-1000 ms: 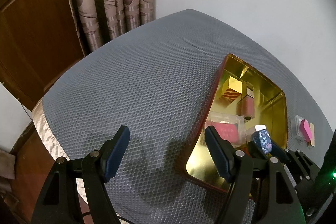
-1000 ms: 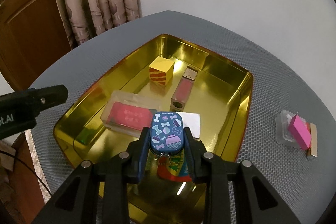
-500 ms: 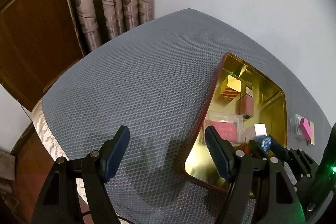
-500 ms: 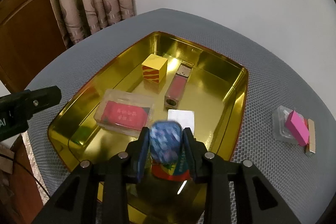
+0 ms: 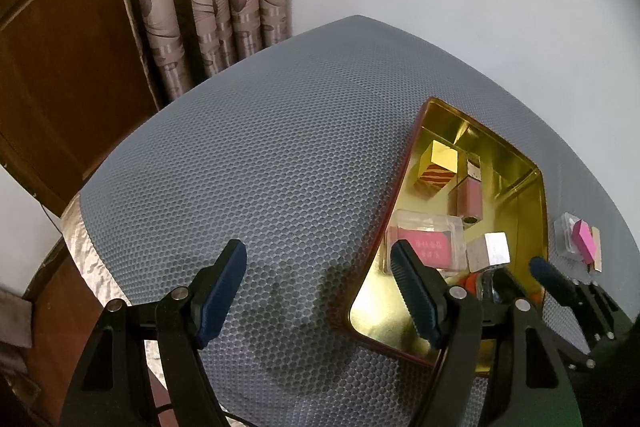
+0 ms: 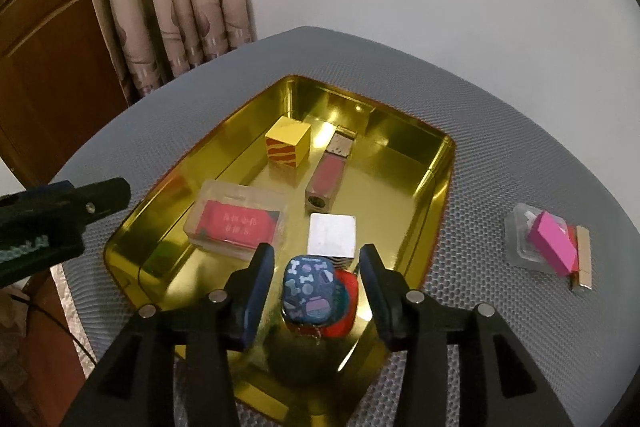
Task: Organize rigid objects
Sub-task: 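Move the right gripper to the ribbed gold lipstick case and grasp it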
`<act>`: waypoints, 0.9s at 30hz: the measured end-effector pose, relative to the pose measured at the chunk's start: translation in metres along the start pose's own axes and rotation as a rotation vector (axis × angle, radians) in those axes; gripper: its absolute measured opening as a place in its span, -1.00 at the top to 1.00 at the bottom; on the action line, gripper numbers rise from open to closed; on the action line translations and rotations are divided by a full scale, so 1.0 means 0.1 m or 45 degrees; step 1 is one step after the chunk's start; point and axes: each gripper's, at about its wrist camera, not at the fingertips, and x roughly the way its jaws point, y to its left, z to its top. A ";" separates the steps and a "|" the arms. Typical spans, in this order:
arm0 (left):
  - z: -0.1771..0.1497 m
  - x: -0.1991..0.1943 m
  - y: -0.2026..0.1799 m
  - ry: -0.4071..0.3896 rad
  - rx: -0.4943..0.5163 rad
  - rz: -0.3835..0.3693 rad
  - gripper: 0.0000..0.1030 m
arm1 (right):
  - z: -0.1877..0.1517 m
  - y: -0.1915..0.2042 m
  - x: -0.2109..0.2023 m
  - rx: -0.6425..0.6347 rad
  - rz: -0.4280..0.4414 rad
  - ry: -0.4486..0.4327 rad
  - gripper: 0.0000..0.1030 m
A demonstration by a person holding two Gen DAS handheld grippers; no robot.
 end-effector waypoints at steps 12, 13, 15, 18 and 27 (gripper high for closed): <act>-0.01 0.00 0.00 -0.016 0.015 0.020 -0.41 | -0.23 -0.90 -0.38 0.176 -0.152 -0.080 0.10; -0.01 0.00 0.00 -0.016 0.014 0.020 -0.41 | -0.27 -1.02 -0.38 0.196 -0.177 -0.079 0.10; -0.01 0.00 -0.01 -0.015 0.016 0.026 -0.41 | -0.34 -1.30 -0.40 0.259 -0.227 -0.078 0.10; 0.00 0.00 -0.01 -0.017 0.014 0.024 -0.41 | -0.44 -1.72 -0.41 0.340 -0.316 -0.069 0.10; 0.00 0.02 0.00 -0.022 0.021 0.039 -0.41 | -0.41 -2.49 -0.16 0.426 -0.444 -0.017 0.10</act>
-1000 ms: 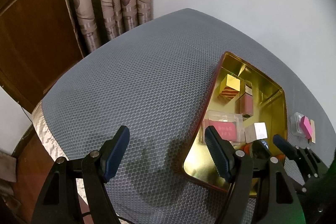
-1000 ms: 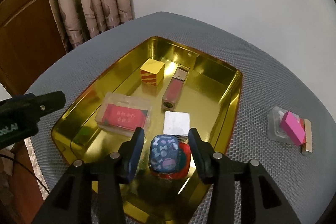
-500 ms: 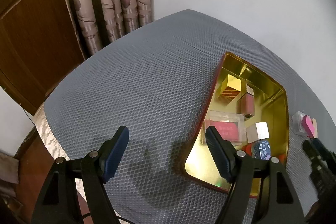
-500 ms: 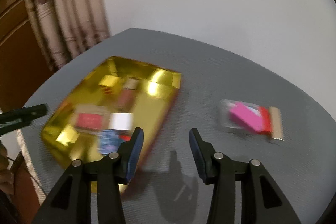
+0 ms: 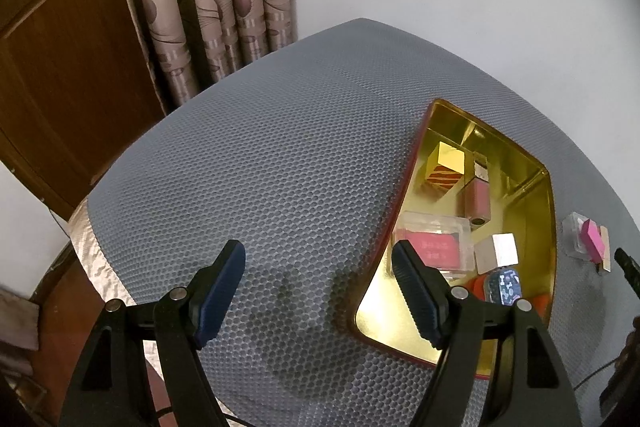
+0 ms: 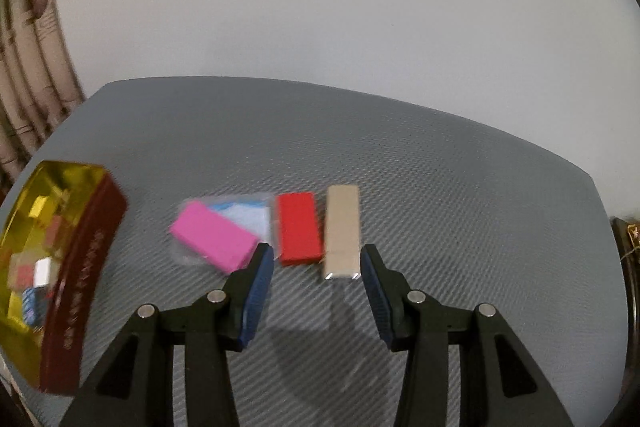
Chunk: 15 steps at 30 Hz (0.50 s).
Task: Organize rigid objects
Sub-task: 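Move the right gripper to the ribbed gold lipstick case and grasp it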
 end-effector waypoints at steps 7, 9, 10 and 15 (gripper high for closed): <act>0.00 0.04 -0.01 -0.003 -0.004 0.013 -0.41 | 0.13 -0.12 0.39 -0.011 -0.013 0.063 0.10; -0.01 0.05 -0.03 -0.011 0.001 0.021 -0.41 | 0.15 -0.15 0.49 -0.004 -0.003 0.090 0.10; -0.01 0.05 -0.04 -0.016 0.008 0.029 -0.41 | 0.16 -0.16 0.54 -0.004 -0.009 0.096 0.10; -0.03 0.07 -0.14 -0.036 0.046 0.031 -0.41 | 0.13 -0.30 0.64 -0.006 -0.004 0.096 0.10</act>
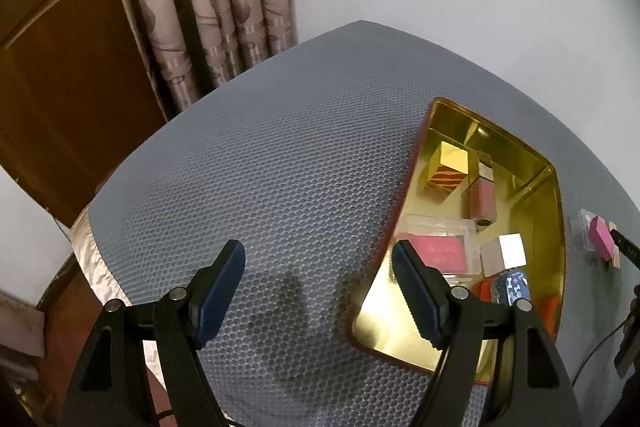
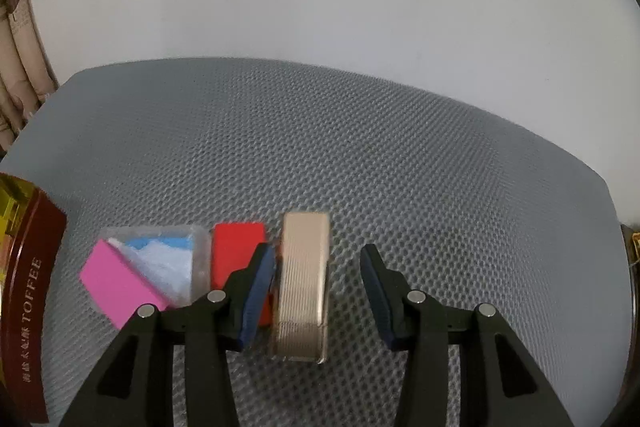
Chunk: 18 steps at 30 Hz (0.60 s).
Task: Organize rigid objects
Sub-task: 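Move the right gripper to the ribbed gold lipstick case and grasp it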
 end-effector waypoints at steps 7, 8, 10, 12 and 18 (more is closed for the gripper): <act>-0.06 -0.05 -0.22 -0.040 0.103 -0.008 -0.43 | -0.21 -0.11 0.06 -0.003 0.025 -0.029 0.10; -0.07 -0.09 -0.30 -0.060 0.139 -0.001 -0.43 | -0.23 -0.11 0.05 -0.003 0.023 -0.039 0.10; -0.08 -0.14 -0.43 -0.082 0.196 -0.007 -0.45 | -0.29 -0.09 0.02 -0.004 0.013 -0.060 0.10; -0.09 -0.20 -0.61 -0.106 0.259 -0.028 -0.45 | -0.35 -0.09 0.00 -0.003 0.021 -0.077 0.10; -0.08 -0.40 -1.23 -0.128 0.408 -0.169 -0.49 | -0.55 -0.09 -0.13 -0.026 0.049 -0.096 0.41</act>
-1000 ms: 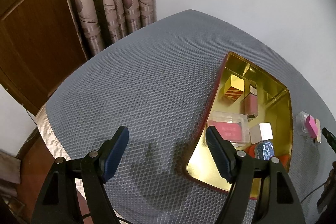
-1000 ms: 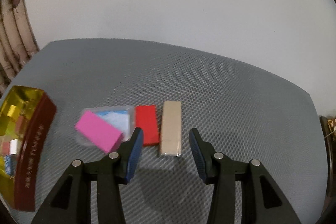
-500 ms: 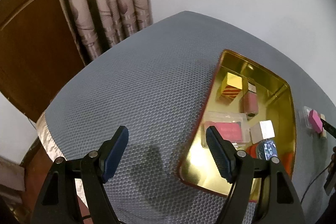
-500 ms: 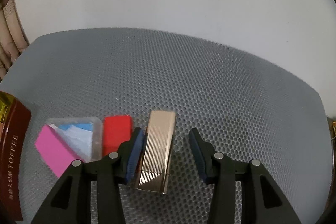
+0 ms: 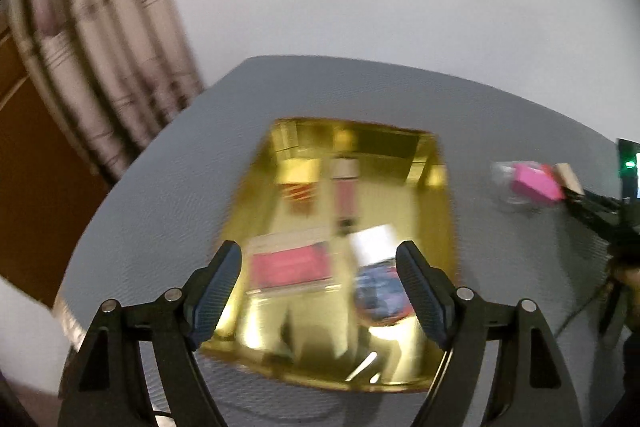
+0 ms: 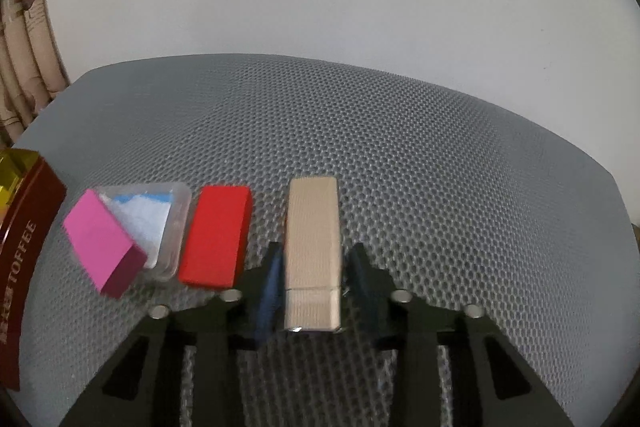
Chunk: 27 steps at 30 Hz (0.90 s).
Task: Organize rigid objects
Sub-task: 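Move the right gripper to the ribbed gold lipstick case and grasp it, then lift the gold lipstick case with the right gripper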
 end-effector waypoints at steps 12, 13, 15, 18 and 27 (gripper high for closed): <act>0.33 0.22 -1.14 0.189 0.014 -0.279 -0.50 | -0.36 -0.06 -0.31 -0.009 -0.014 -0.006 0.41; 0.35 0.24 -1.18 0.199 -0.001 -0.276 -0.50 | -0.39 -0.08 -0.33 -0.005 -0.011 -0.007 0.41; 0.48 0.33 -1.32 0.241 -0.046 -0.261 -0.50 | -0.42 -0.10 -0.34 0.007 -0.002 -0.007 0.41; 0.62 0.46 -1.46 0.302 -0.113 -0.250 -0.50 | -0.43 -0.09 -0.34 0.025 0.018 -0.008 0.41; 0.84 0.86 -1.72 0.486 -0.374 -0.200 -0.45 | -0.46 -0.20 -0.35 0.065 0.072 -0.010 0.40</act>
